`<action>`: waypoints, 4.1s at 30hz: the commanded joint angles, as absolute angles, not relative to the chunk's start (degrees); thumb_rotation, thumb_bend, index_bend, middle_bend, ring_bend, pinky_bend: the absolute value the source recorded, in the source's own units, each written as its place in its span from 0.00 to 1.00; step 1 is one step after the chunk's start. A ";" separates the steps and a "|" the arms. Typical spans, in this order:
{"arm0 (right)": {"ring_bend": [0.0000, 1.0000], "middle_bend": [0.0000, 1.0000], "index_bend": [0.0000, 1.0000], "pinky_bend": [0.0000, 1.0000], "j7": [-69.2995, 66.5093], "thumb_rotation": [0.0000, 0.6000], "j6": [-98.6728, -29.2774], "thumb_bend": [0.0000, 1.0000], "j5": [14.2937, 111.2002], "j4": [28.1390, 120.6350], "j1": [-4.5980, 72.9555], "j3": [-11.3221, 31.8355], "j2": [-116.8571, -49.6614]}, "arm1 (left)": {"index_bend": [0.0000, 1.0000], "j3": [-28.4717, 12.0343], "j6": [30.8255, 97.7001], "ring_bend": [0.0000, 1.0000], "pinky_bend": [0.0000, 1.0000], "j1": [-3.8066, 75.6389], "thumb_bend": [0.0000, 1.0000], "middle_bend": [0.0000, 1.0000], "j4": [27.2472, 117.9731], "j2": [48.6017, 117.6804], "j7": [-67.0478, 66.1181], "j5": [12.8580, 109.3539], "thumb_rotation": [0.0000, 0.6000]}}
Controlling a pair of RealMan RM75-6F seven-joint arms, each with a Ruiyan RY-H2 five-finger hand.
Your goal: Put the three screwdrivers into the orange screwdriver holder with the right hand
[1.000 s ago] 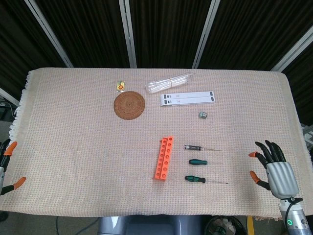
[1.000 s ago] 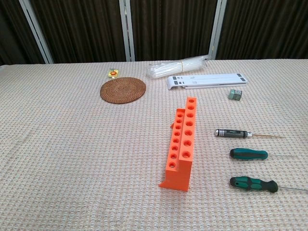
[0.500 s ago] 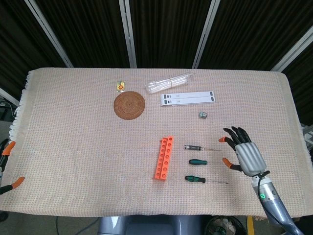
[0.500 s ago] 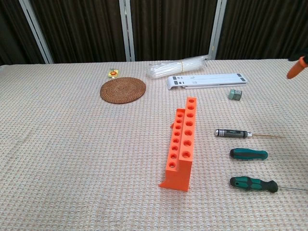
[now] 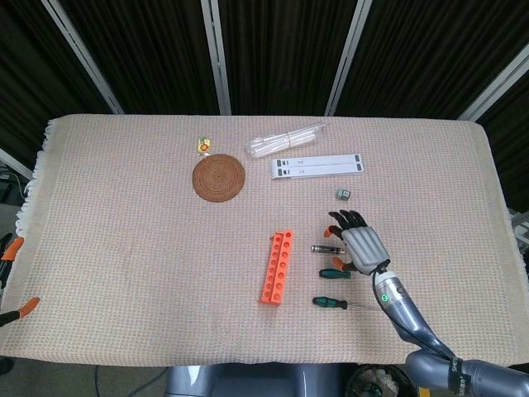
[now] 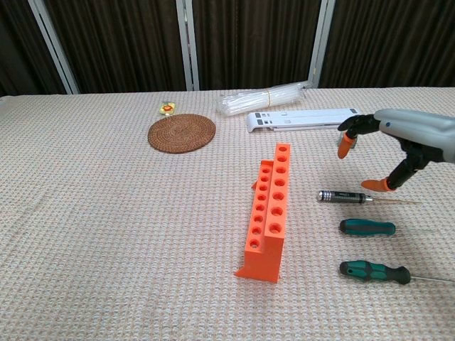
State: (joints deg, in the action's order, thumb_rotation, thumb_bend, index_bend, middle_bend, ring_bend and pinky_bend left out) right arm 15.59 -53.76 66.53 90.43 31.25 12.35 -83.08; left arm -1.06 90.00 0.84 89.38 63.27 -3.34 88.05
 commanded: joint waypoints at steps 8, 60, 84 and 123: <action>0.00 0.07 0.38 0.00 19.24 1.00 -51.09 0.28 59.08 84.11 35.47 12.84 -89.33 | 0.00 -1.36 89.31 0.00 0.00 1.10 0.08 0.00 88.32 63.44 -2.29 87.38 1.00; 0.00 0.13 0.53 0.00 41.70 1.00 -53.86 0.34 48.03 80.87 46.03 5.14 -92.29 | 0.00 -1.52 87.87 0.00 0.00 1.44 0.08 0.00 86.51 64.00 -0.16 86.34 1.00; 0.00 0.18 0.57 0.00 -9.78 1.00 -47.14 0.36 52.34 102.48 35.38 21.17 -75.13 | 0.00 -1.07 87.53 0.00 0.00 1.96 0.08 0.00 86.92 64.16 -0.30 87.61 1.00; 0.00 0.19 0.57 0.00 -61.59 1.00 -35.14 0.36 82.43 109.40 30.41 25.29 -68.22 | 0.00 -0.63 86.58 0.00 0.00 2.76 0.08 0.00 91.32 62.78 -4.45 88.03 1.00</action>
State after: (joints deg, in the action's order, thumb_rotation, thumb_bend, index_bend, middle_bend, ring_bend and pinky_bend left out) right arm -57.69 -34.67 77.93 108.80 30.22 27.39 -67.34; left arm -0.63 86.57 2.76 91.32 62.78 -4.45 88.02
